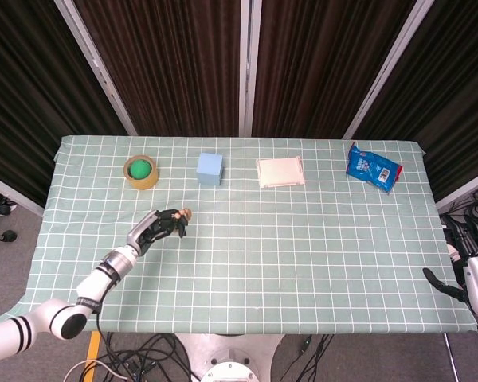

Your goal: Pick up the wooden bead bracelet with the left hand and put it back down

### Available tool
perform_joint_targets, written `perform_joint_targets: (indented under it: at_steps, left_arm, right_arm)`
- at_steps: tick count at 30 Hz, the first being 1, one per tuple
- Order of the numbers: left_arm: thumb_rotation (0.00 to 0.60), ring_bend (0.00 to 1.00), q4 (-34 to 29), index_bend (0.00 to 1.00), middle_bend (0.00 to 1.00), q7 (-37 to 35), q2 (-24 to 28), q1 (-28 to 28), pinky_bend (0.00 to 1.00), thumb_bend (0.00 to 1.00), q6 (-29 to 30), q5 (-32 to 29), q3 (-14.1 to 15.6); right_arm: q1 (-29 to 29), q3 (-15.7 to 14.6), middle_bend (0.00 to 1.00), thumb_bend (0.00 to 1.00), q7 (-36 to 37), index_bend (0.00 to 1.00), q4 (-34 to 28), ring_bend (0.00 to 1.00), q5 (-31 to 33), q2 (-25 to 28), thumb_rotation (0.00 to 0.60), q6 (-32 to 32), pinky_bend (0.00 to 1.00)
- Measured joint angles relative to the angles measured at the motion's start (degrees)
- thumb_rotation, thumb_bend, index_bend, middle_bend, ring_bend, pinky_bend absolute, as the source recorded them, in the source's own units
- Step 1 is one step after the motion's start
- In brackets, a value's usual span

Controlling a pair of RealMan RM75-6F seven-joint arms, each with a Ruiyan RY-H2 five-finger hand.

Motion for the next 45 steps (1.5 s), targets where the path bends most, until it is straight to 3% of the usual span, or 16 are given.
perform_joint_targets:
  at_steps: [8,15,17,20,23,25,33,37,40,45]
  left_arm:
    - [0.566,0.45,-0.3,0.45,0.6,-1.5,0.2,-0.2,0.16,0.98,0.7,1.4,0.5]
    - [0.597,0.41,-0.4,0.39,0.53,-1.9,0.4,-0.5,0.16,1.0,1.1,2.7,1.0]
    - [0.553,0.4,-0.5,0.38,0.52,-2.5,0.5,-0.5,0.16,1.0,1.4,2.9,1.1]
    - [0.358,0.4,-0.4,0.36,0.51,-3.5,0.5,-0.6,0.16,0.98,1.9,3.4,1.3]
    - [0.228,0.4,-0.2,0.33,0.5,-4.8,0.4,-0.6,0.16,0.88,2.5,3.9,1.4]
    - [0.179,0.4,0.0,0.33,0.5,-5.7,0.4,-0.6,0.16,0.83,3.0,4.2,1.6]
    - [0.106,0.4,0.4,0.34,0.52,-7.3,0.5,-0.7,0.16,0.67,4.0,4.8,2.2]
    - [0.102,0.5,0.5,0.44,0.62,-6.6,0.7,-0.8,0.16,0.55,4.6,4.9,2.6]
    - [0.1,0.57,0.2,0.5,0.68,-5.1,0.7,-0.6,0.17,0.53,5.2,4.5,2.9]
    - [0.065,0.58,-0.4,0.52,0.69,-3.3,0.8,-0.5,0.17,0.49,5.7,4.1,3.4]
  right_arm:
    - [-0.1,-0.1,0.15,0.11,0.2,0.06,0.1,0.0,0.0,0.0,0.6,0.0,0.0]
    - [-0.1,-0.1,0.15,0.11,0.4,0.06,0.2,0.0,0.0,0.0,0.6,0.0,0.0]
    - [-0.1,-0.1,0.16,0.11,0.4,0.06,0.3,0.0,0.0,0.0,0.6,-0.1,0.0]
    - [-0.1,-0.1,0.16,0.11,0.5,0.06,0.3,0.0,0.1,0.0,0.6,-0.1,0.0]
    - [-0.1,-0.1,0.16,0.11,0.6,0.06,0.3,0.0,0.1,0.0,0.6,0.0,0.0]
    - [-0.1,-0.1,0.16,0.11,0.6,0.06,0.4,0.0,0.1,-0.1,0.6,-0.1,0.0]
    - [0.0,-0.1,0.16,0.11,0.7,0.06,0.4,0.0,0.1,-0.2,0.6,-0.3,0.0]
    - [0.0,-0.1,0.16,0.11,0.7,0.06,0.5,0.0,0.0,-0.3,0.6,-0.3,0.0]
    - [0.1,-0.1,0.16,0.11,0.9,0.06,0.6,0.0,0.0,-0.5,0.6,-0.4,0.0]
    - [0.2,-0.1,0.16,0.11,1.1,0.06,0.8,0.0,-0.1,-0.7,0.6,-0.5,0.0]
